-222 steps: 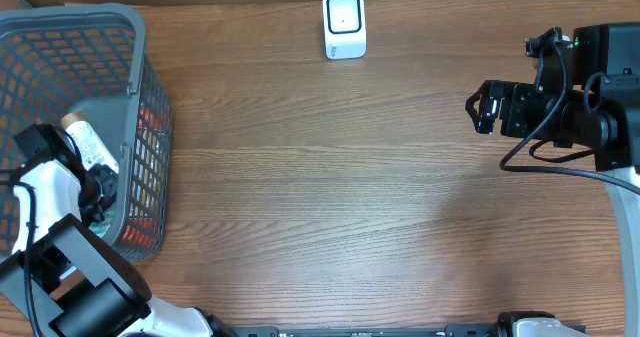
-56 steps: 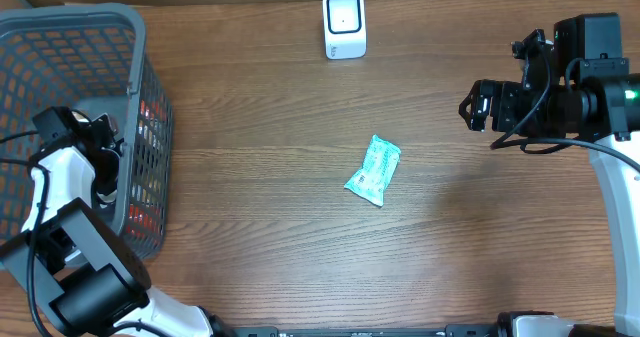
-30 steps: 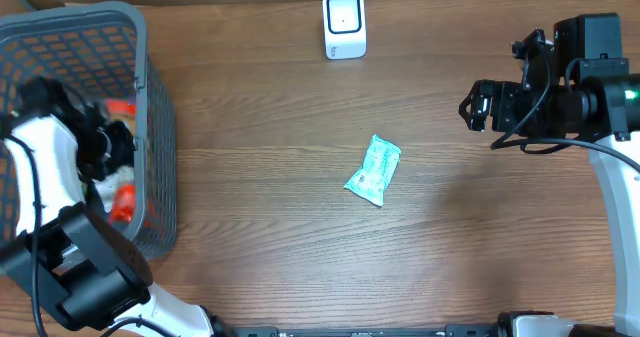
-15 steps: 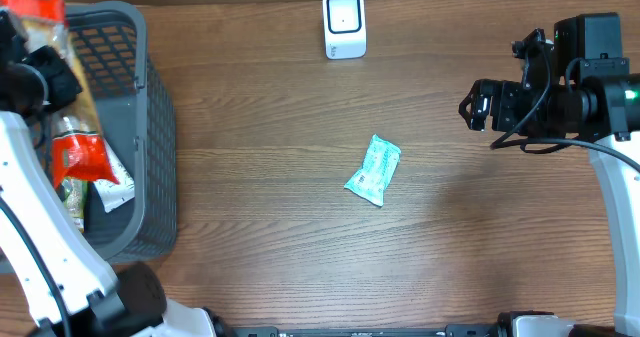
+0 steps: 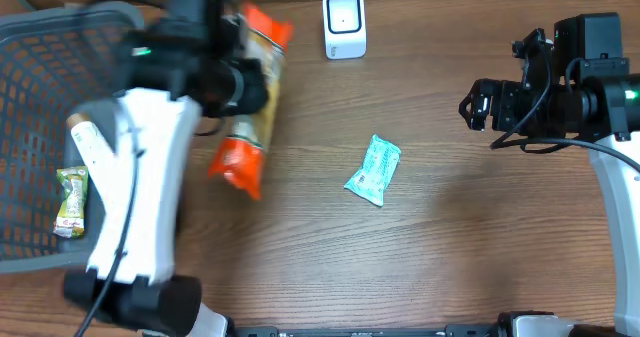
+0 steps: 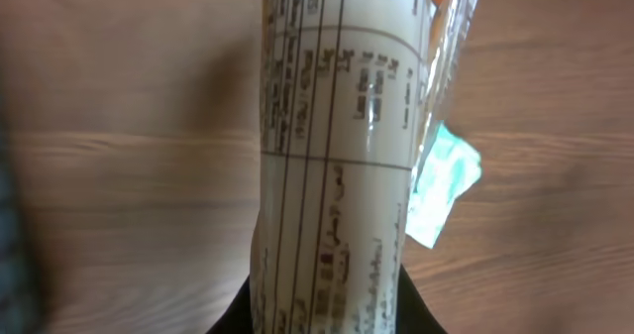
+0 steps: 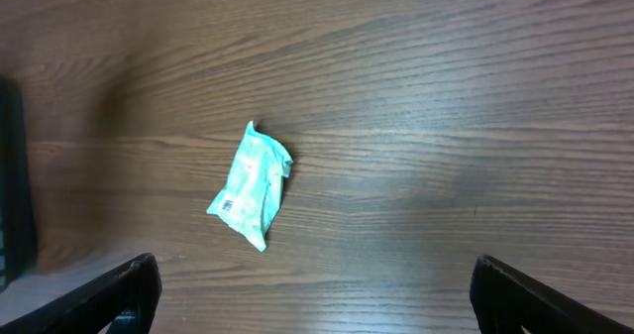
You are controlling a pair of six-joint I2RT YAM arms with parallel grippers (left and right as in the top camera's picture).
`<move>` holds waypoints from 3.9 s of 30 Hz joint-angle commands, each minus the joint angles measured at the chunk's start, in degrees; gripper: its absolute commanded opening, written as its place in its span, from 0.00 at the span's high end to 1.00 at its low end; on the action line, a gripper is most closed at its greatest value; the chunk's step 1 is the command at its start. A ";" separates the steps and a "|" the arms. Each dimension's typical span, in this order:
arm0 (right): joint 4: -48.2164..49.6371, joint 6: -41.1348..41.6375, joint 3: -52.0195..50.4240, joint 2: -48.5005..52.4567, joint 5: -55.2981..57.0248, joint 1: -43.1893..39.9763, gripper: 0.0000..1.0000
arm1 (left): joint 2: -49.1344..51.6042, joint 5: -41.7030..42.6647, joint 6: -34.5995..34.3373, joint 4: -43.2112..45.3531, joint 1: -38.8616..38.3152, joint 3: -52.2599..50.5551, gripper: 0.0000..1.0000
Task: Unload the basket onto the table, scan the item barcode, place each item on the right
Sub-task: 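Carry the spaghetti package out and place it beside the green pack, then reach the left gripper into the basket and grasp the white Pantene tube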
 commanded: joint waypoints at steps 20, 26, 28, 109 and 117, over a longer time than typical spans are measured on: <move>-0.09 -0.09 -0.04 -0.20 0.37 0.26 0.00 | 12.44 -0.13 -10.12 13.75 -11.41 -10.73 0.55; -0.09 -0.09 -0.04 -0.20 0.37 0.26 0.00 | 8.22 -1.70 -5.16 3.72 -5.01 5.84 0.55; -0.09 -0.09 -0.04 -0.20 0.37 0.26 0.00 | 6.51 -3.67 -4.35 0.46 -2.45 11.37 0.55; -1.18 -0.07 -0.04 -0.20 0.37 0.26 0.00 | 7.85 -9.99 6.10 19.12 44.30 -18.86 0.96; -1.16 -0.07 -0.04 -0.20 0.35 0.26 0.00 | -2.62 -8.76 6.12 15.85 43.95 -12.09 0.96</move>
